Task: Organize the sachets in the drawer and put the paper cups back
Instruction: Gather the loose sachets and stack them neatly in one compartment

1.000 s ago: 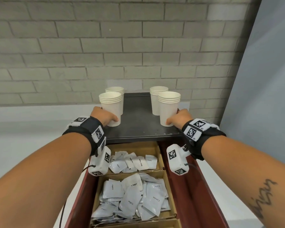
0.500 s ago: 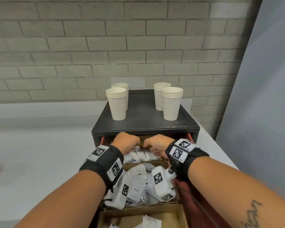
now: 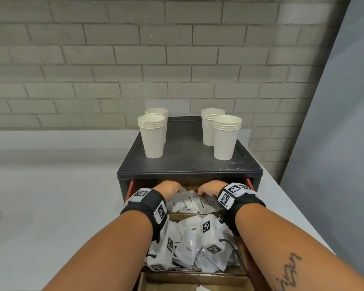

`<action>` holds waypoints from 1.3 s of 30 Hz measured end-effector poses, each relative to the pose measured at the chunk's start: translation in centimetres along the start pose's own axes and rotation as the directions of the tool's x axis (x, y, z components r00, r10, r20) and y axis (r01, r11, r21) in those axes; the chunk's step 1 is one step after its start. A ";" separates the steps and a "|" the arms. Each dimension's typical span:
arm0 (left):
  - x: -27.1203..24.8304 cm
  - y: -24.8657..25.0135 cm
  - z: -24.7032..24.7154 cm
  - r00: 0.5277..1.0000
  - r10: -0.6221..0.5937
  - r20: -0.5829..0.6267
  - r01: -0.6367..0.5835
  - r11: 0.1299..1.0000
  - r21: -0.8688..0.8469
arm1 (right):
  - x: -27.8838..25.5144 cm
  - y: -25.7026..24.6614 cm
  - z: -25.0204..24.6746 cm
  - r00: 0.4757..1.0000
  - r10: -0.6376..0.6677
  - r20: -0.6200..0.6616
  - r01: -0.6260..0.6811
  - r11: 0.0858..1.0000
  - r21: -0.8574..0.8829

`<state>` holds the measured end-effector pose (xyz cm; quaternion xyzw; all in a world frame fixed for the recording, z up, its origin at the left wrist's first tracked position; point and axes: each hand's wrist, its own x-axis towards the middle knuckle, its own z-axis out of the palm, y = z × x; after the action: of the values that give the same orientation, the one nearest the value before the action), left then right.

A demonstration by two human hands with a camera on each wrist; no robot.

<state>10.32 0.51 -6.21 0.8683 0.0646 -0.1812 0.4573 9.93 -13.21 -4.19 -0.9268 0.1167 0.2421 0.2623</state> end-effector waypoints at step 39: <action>1.1 1.6 1.3 0.943 -0.202 0.265 0.158 0.971 0.180 | 1.9 1.7 1.8 0.997 -0.071 0.034 0.069 0.996 0.054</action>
<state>11.49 -1.51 -6.04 0.8573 0.0638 -0.3484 0.3737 10.30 -13.81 -7.21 -0.9185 0.0857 0.2462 0.2972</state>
